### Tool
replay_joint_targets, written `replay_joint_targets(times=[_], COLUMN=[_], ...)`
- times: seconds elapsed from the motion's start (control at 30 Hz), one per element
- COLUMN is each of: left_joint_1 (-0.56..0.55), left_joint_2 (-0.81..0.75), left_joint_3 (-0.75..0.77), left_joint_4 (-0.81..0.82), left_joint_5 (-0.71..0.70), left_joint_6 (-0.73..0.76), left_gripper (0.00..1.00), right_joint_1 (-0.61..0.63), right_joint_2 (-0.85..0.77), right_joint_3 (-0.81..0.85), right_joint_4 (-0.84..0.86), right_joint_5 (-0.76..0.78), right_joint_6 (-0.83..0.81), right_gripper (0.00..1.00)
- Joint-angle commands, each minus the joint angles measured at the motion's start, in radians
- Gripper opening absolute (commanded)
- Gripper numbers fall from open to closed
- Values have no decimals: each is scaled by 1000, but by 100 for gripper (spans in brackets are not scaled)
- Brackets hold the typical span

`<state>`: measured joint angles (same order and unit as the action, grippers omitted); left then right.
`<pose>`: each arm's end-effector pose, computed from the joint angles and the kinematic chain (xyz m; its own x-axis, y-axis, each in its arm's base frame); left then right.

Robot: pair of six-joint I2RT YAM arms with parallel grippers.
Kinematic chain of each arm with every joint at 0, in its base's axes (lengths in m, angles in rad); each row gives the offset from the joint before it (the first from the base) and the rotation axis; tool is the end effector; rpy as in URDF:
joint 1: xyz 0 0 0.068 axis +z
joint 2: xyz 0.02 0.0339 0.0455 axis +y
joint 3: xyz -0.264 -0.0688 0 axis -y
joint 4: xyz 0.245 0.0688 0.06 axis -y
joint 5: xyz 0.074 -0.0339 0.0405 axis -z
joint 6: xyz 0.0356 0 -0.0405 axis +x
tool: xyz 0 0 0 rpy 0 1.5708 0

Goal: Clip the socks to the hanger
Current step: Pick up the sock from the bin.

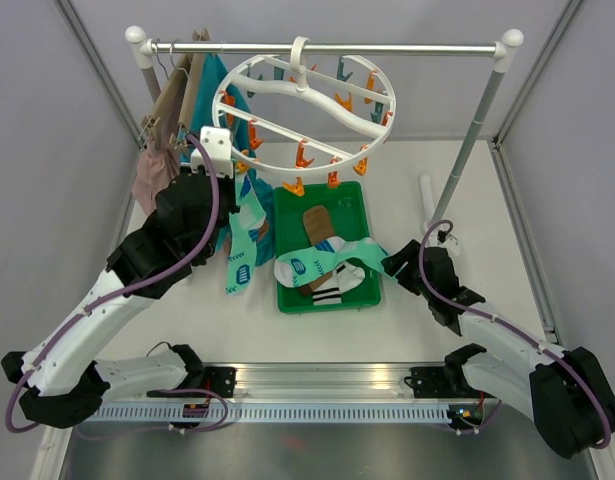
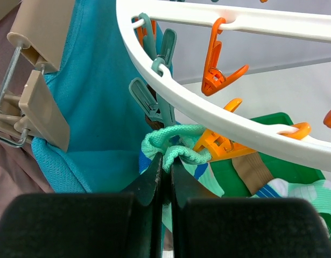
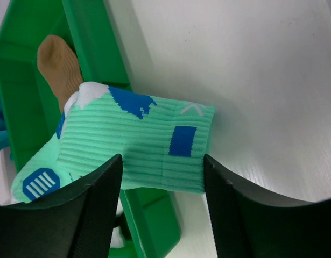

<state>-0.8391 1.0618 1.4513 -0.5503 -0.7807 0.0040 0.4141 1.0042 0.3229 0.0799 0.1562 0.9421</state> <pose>0.1477 -0.1270 0.4767 -0.1067 0.1231 -0.9866 0.0649 0.9911 0.1166 0.1820 0.0740 0.1668 -0.5311 0.6393 -0.5561 0.2542 0.7463 0.6151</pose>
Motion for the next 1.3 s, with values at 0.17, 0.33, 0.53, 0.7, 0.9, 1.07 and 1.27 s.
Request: replay_joint_targets(times=[0.17, 0.33, 0.53, 0.7, 0.9, 1.07, 1.27], left_joint_1=[5, 5, 5, 5, 5, 5, 5], left_joint_2=[-14, -19, -36, -68, -106, -121, -160], left_joint_3=[-15, -34, -58, -92, -129, -135, -143], left_joint_4=[66, 75, 96, 128, 171, 173, 161], left_joint_5=[18, 38, 98, 164, 236, 304, 477], left_joint_6=[30, 27, 31, 54, 62, 68, 86], left_gripper=[3, 6, 9, 14, 22, 29, 35], right_joint_1=[-11, -11, -11, -9, 20, 84, 210], right_joint_2=[-87, -139, -183, -194, -184, -159, -102], right_joint_3=[-25, -18, 108, 266, 438, 571, 708], right_joint_4=[70, 44, -54, -184, -307, -383, -468], right_joint_5=[11, 26, 6, -61, -127, -149, -115], right_joint_6=[49, 18, -147, -258, -333, -402, -471], right_gripper=[39, 10, 1, 0, 0, 0, 0])
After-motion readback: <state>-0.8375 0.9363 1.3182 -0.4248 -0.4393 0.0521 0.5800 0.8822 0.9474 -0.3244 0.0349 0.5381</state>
